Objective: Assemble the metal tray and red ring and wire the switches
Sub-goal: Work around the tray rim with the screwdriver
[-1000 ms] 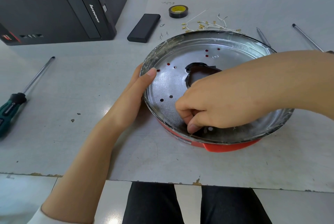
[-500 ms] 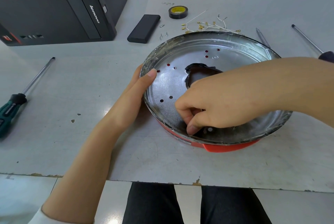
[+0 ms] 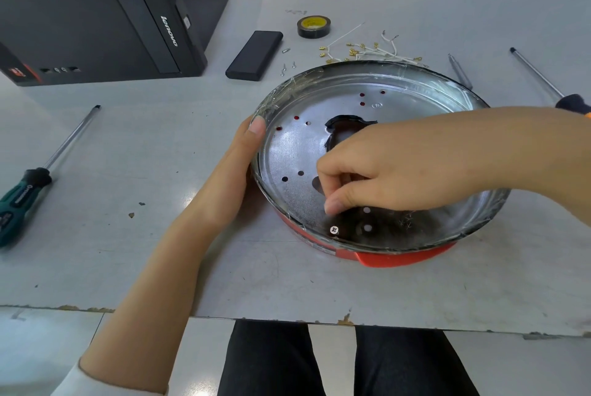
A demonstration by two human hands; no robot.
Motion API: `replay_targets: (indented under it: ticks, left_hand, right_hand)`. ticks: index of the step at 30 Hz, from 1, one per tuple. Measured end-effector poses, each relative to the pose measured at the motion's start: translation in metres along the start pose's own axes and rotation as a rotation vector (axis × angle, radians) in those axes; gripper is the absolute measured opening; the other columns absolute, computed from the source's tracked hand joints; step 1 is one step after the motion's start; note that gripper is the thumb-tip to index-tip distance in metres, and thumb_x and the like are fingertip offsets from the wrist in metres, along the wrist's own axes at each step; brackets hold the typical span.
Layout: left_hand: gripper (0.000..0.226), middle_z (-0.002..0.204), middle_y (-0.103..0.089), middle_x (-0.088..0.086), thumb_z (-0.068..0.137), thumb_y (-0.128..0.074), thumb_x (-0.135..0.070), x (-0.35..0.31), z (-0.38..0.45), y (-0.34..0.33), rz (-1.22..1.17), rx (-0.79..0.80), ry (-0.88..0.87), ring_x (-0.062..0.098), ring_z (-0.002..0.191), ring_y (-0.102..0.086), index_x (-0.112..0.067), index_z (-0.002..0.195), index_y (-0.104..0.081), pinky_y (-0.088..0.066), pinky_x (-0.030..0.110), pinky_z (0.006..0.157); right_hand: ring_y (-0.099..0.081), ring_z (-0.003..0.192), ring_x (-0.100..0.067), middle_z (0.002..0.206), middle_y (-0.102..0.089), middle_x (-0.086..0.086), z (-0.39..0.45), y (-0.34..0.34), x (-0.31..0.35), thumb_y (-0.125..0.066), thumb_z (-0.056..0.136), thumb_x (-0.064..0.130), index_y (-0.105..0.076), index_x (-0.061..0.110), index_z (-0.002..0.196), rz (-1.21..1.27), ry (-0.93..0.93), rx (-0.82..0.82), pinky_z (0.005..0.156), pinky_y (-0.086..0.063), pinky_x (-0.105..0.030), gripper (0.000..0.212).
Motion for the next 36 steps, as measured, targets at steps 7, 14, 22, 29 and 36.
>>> replay_targets:
  ticks: [7,14,22,29,36]
  left_hand:
    - [0.058,0.143,-0.052,-0.002,0.100,-0.019,-0.057,-0.011,-0.003,-0.007,-0.021,-0.002,-0.107,0.019,0.137,-0.043,-0.028,0.141,-0.047,-0.024,0.052,0.115]
    - [0.059,0.134,-0.060,-0.007,0.098,-0.011,-0.059,-0.016,-0.007,-0.011,-0.050,-0.072,-0.122,0.013,0.127,-0.054,-0.041,0.128,-0.058,-0.040,0.036,0.104]
    - [0.061,0.119,-0.068,-0.012,0.095,-0.010,-0.062,-0.022,-0.011,-0.010,-0.043,-0.129,-0.115,0.006,0.114,-0.062,-0.048,0.111,-0.067,-0.050,0.020,0.089]
    - [0.062,0.119,-0.070,-0.008,0.087,-0.017,-0.070,-0.018,-0.014,-0.011,-0.074,-0.145,-0.065,0.009,0.113,-0.063,-0.044,0.108,-0.069,-0.043,0.034,0.096]
    - [0.062,0.122,-0.068,-0.008,0.089,-0.015,-0.071,-0.014,-0.012,-0.007,-0.065,-0.160,-0.044,0.010,0.116,-0.061,-0.046,0.111,-0.068,-0.040,0.040,0.104]
  right_hand:
    - [-0.052,0.069,0.012,0.078,-0.062,0.016,-0.044,0.034,-0.024,-0.056,0.092,0.033,-0.060,0.032,0.088,0.222,-0.055,-0.425,0.065,-0.038,-0.003,0.006]
    - [-0.054,0.100,-0.015,0.102,-0.059,0.002,-0.103,0.045,-0.112,-0.050,0.095,0.015,-0.059,0.016,0.112,0.200,-0.388,-0.855,0.083,-0.043,-0.025,0.020]
    - [-0.031,0.127,-0.039,0.137,-0.039,-0.019,-0.151,0.004,-0.202,-0.044,0.095,0.017,-0.040,0.009,0.137,-0.022,-0.966,-0.721,0.099,-0.034,-0.046,0.043]
    - [-0.035,0.116,-0.036,0.129,-0.042,-0.017,-0.160,-0.001,-0.209,-0.044,0.085,-0.001,-0.046,0.011,0.131,-0.180,-0.998,-0.718,0.089,-0.034,-0.042,0.048]
    - [-0.038,0.109,-0.039,0.122,-0.039,-0.023,-0.156,-0.007,-0.214,-0.047,0.089,0.007,-0.040,0.002,0.128,0.013,-1.028,-0.780,0.077,-0.037,-0.041,0.040]
Point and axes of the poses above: each hand's wrist, its own z-axis towards the middle knuckle, its own y-axis out of the back of the hand, x = y × z, the point moved 8 cm from there along z, towards the middle knuckle
